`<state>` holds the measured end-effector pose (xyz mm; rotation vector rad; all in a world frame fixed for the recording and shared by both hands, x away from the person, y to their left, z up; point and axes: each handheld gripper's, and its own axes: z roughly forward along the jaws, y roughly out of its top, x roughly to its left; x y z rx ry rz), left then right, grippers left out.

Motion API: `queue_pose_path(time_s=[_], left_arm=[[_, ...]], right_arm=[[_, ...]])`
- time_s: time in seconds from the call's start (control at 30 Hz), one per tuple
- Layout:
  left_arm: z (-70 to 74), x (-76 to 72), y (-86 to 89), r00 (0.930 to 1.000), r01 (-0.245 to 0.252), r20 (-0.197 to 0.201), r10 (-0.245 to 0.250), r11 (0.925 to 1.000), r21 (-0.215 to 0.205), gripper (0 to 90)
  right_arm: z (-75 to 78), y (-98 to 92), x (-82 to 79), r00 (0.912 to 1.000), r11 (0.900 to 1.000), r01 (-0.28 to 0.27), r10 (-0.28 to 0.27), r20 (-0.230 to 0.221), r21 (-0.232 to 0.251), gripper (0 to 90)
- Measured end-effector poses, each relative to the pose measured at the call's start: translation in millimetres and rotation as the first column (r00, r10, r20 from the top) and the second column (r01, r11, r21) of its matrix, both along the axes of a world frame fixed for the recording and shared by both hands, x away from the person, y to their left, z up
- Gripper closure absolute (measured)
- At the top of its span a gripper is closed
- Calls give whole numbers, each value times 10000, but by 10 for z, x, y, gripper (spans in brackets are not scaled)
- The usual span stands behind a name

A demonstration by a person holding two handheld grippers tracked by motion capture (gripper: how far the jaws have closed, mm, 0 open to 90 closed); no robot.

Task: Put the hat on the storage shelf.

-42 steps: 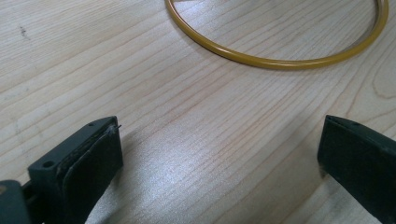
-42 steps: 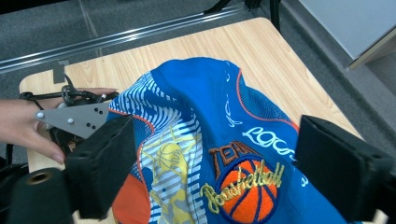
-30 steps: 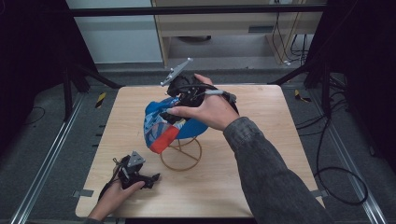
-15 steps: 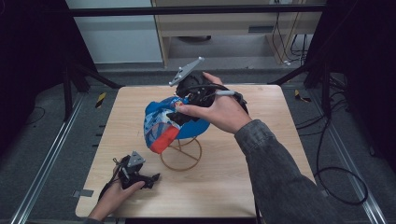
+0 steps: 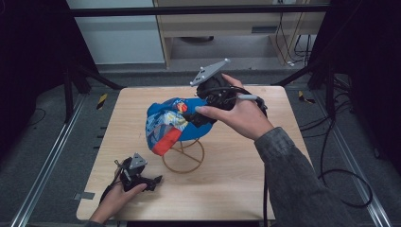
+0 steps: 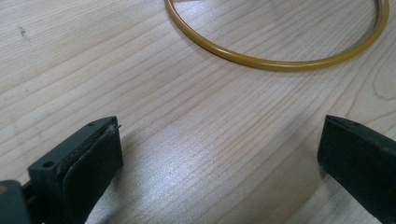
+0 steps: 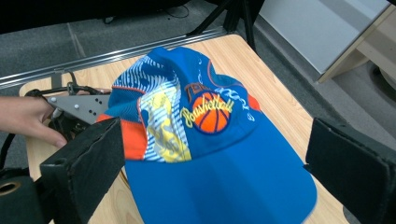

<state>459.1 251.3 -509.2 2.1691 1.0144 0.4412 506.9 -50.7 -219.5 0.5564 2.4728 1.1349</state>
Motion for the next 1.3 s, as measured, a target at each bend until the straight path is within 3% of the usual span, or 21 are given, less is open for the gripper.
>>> queue_pose_path(time_s=[0.6, 0.77, 1.0, 1.17, 1.2, 1.3], left_arm=[[-3, 0, -3, 10000, -34, 39, 34, 10000, -11, 0], [-3, -3, -5, 10000, -61, 48, 61, 10000, -6, 0], [-4, -3, -6, 10000, -64, 30, 64, 10000, -25, 0], [-1, -3, -3, 10000, -25, 8, 25, 10000, 27, 0], [-1, -4, -4, 10000, -33, 28, 33, 10000, 50, 0], [-1, -5, -4, 10000, -45, 29, 45, 10000, 49, 0]], right_arm=[[-35, -485, -140, 9958, 9942, 836, -859, 316, 681, 45], [-168, -740, -178, 9901, 9859, 1376, -1397, 154, 956, 46], [-332, -988, -236, 9892, 9818, 1452, -1464, 11, 1223, 46], [-574, -1163, -273, 9847, 9774, 1741, -1730, -196, 1197, 66], [-681, -1208, -292, 9848, 9770, 1730, -1694, -389, 1245, 65], [-791, -1238, -317, 9863, 9808, 1639, -1610, -353, 1058, 61]])
